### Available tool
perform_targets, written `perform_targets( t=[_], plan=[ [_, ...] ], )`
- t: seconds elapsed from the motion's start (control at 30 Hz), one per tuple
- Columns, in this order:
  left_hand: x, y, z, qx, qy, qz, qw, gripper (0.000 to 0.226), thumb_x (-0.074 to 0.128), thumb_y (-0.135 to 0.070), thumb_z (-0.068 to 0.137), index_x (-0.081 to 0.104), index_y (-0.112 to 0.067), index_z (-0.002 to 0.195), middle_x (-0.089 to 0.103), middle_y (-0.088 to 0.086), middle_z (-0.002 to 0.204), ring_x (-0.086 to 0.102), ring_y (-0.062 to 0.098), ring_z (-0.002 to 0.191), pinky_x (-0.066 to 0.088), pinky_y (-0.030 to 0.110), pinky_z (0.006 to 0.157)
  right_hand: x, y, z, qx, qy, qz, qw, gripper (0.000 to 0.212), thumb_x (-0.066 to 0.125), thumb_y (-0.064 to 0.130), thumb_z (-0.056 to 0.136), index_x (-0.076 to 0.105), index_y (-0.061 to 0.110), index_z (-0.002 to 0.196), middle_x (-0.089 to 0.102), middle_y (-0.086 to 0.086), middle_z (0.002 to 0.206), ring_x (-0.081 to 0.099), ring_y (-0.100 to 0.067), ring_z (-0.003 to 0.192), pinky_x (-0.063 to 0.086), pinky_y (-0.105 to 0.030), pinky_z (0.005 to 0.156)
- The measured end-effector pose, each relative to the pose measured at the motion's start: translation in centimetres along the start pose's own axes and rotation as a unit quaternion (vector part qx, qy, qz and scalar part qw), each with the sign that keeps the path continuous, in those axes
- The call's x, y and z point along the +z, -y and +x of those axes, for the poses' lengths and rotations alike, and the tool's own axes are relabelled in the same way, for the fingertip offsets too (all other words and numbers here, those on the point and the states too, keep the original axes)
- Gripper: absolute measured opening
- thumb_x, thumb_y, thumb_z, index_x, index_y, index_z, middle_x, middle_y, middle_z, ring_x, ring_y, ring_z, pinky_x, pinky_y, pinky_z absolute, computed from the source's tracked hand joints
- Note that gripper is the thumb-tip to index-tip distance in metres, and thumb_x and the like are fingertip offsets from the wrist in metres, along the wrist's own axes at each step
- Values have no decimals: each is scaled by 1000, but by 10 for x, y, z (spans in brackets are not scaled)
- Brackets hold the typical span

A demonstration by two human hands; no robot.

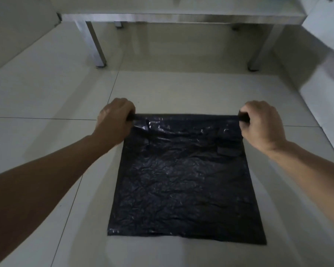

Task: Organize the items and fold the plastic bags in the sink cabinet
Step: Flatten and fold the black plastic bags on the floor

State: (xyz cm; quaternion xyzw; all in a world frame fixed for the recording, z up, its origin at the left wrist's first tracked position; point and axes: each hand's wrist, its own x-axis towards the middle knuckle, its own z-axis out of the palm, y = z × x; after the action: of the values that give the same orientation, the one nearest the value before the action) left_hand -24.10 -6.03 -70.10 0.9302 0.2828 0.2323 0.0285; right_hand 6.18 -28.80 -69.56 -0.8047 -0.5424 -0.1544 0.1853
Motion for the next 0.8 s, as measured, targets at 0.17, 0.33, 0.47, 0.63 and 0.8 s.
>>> perform_targets(
  t=[0.17,0.33,0.47,0.63,0.8],
  plan=[
    [8,-5,-50,48,77,14,996,24,73,1,64,58,-8,80,58,10,81,55,29,74,38,30,63,5,2,-56,-71,60,-28,995,42,81,-9,48,55,4,79,55,-13,78,53,-35,72,45,-43,61],
    [19,-7,-79,69,151,26,986,39,82,-3,55,55,-13,81,57,6,82,54,23,74,35,26,63,22,6,-90,-86,132,-57,986,49,82,-8,43,55,9,80,54,-8,81,52,-31,72,46,-40,61],
    [18,-8,-80,65,193,39,978,38,76,-19,54,57,-13,87,55,4,87,52,23,79,40,28,62,17,12,-88,-39,210,-73,974,52,82,8,43,54,15,86,53,-4,91,52,-27,83,44,-39,72],
    [11,-19,-73,49,168,8,984,42,46,-49,68,55,-14,90,51,3,95,45,21,89,38,35,78,6,27,-76,-1,255,-30,966,42,67,29,59,47,22,95,45,2,104,43,-20,102,34,-42,95],
    [24,-58,-45,14,105,-18,994,48,35,-36,84,55,-5,115,54,14,119,48,29,113,35,42,101,23,75,-55,26,161,52,985,35,55,15,87,53,11,122,52,-9,133,48,-26,122,31,-42,108]
  ],
)
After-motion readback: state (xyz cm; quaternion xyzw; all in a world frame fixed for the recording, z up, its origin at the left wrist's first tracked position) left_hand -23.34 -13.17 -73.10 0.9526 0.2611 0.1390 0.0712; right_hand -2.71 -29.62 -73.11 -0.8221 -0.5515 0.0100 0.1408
